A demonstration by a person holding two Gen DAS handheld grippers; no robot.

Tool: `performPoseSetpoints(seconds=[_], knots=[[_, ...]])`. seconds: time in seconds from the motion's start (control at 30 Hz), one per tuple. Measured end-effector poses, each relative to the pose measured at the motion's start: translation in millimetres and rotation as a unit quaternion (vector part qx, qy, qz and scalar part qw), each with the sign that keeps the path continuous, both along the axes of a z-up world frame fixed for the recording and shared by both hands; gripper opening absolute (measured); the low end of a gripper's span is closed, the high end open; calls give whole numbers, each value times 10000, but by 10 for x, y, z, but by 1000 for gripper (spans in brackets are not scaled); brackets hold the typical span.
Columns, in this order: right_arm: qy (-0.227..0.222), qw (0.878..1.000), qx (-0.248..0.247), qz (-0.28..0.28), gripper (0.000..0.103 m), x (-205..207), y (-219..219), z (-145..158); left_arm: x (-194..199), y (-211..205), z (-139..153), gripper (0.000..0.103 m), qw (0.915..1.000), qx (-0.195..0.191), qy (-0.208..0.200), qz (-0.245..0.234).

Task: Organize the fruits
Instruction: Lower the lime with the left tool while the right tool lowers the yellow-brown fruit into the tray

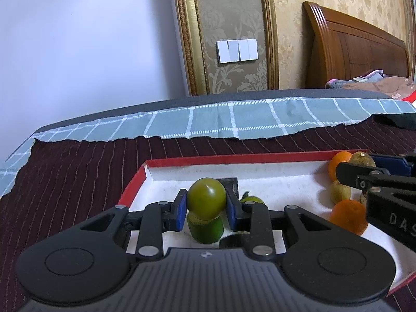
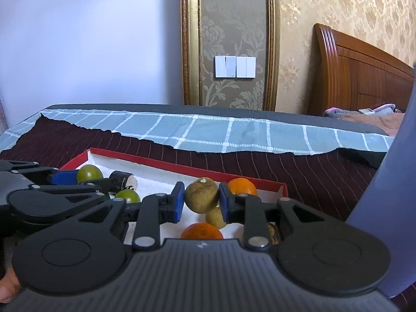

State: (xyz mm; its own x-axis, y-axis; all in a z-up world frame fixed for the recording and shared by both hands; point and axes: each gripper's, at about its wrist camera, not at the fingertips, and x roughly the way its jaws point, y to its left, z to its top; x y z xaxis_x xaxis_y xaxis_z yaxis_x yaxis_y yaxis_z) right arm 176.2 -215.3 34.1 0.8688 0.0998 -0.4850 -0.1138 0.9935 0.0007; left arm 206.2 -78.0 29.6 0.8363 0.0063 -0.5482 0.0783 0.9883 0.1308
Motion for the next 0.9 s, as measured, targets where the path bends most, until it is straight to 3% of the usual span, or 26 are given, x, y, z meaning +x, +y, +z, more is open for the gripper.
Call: performPoseSetpoints(seconds=[0.9], knots=[[55, 10000, -60, -19, 26, 348, 58, -41, 287, 94, -13, 30, 9998, -74, 49, 176]])
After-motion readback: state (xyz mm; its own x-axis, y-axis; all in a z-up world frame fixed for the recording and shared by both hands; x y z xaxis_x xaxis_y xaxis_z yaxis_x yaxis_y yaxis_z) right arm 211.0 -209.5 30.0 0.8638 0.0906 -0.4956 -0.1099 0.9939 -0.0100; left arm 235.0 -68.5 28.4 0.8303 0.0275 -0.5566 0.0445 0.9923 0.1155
